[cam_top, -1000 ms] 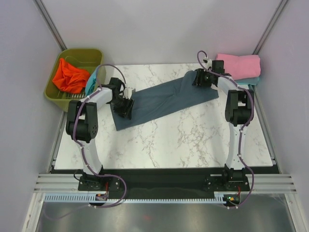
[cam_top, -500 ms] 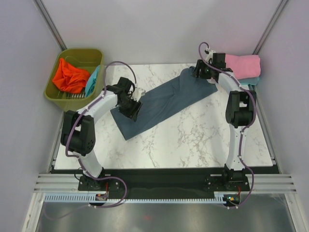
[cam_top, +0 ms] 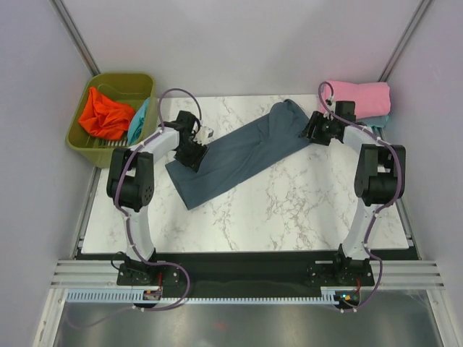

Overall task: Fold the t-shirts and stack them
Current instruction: Fold the tshirt

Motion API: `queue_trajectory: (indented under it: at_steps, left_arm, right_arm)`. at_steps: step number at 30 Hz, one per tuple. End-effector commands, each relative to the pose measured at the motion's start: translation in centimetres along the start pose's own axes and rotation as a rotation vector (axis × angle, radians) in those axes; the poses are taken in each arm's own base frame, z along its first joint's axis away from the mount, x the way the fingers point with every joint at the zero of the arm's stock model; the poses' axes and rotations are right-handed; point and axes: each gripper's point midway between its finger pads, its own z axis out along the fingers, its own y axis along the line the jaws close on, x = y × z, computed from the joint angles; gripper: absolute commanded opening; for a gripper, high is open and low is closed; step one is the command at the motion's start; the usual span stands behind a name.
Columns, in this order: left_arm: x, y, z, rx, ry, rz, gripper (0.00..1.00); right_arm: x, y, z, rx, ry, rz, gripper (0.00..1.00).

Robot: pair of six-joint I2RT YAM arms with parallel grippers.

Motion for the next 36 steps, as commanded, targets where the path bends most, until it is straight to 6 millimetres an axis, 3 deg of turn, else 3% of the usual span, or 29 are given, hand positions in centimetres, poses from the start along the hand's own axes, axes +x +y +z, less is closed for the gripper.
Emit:
queue_trajectory:
  at_steps: [1, 8, 14, 20, 21, 22, 26, 36]
  left_arm:
    - [-0.9, 0.7, 1.1, -0.011, -0.012, 0.048, 0.59]
    - [0.6, 0.2, 2.6, 0.017, 0.054, 0.015, 0.58]
    - [3.1, -1.5, 2.1, 0.049, 0.130, -0.007, 0.57]
    - [4.9, -4.3, 0.8, 0.083, 0.162, 0.039, 0.57]
    - [4.6, -4.9, 0.3, 0.084, 0.150, 0.057, 0.57]
    - [5.0, -5.3, 0.3, 0.088, 0.157, 0.063, 0.57]
    - [5.1, -7.2, -0.7, 0.098, 0.143, 0.112, 0.57]
    - [6.6, -14.7, -1.9, 0.159, 0.151, 0.319, 0.57]
  right_arm:
    - [1.9, 0.2, 0.7, -0.020, 0.048, 0.023, 0.64]
    - [1.9, -0.8, 2.8, -0.008, 0.060, 0.005, 0.64]
    - [2.2, -2.0, 6.5, 0.001, 0.084, 0.002, 0.63]
    - [0.4, -0.4, 9.6, -0.037, 0.055, -0.028, 0.64]
    - [-0.8, 0.0, 9.7, -0.048, 0.028, -0.038, 0.64]
    - [-0.3, 1.9, 10.4, -0.076, 0.038, -0.058, 0.63]
    - [-0.8, 3.5, 12.0, -0.108, 0.019, -0.070, 0.64]
    - [-1.1, 7.1, 13.5, -0.173, -0.008, -0.083, 0.64]
